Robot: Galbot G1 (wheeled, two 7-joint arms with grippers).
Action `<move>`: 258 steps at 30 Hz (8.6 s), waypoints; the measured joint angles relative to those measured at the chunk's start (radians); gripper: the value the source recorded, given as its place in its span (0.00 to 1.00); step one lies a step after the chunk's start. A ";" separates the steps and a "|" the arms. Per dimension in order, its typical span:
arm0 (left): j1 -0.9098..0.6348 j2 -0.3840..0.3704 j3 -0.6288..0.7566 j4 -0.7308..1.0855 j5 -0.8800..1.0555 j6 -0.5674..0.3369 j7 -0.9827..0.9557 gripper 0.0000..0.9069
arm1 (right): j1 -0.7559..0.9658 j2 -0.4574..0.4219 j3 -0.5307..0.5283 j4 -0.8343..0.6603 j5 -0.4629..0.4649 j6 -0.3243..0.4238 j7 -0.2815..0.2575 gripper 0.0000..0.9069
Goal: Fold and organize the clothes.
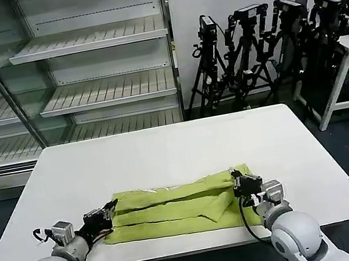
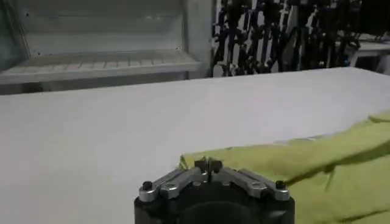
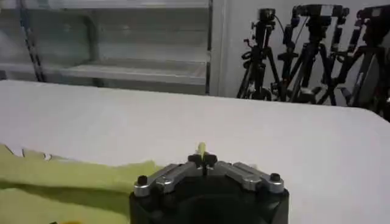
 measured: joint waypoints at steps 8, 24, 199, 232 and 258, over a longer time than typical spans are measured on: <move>0.018 0.010 -0.004 -0.013 0.010 0.007 0.001 1.00 | 0.001 0.000 0.004 -0.020 -0.014 0.002 -0.007 1.00; 0.036 -0.018 0.009 -0.088 -0.037 0.005 -0.145 1.00 | -0.046 -0.001 0.047 0.025 -0.062 0.014 -0.036 1.00; 0.000 -0.065 0.122 0.002 -0.193 -0.067 -0.345 0.01 | -0.180 0.058 0.134 0.140 -0.213 0.102 -0.061 1.00; 0.009 0.153 -0.165 0.046 -0.215 -0.003 -0.265 0.01 | -0.178 0.059 0.124 0.127 -0.212 0.128 -0.061 1.00; 0.078 0.130 0.165 -0.242 0.312 0.003 -0.429 0.01 | -0.192 0.056 0.155 0.121 -0.217 0.130 -0.065 1.00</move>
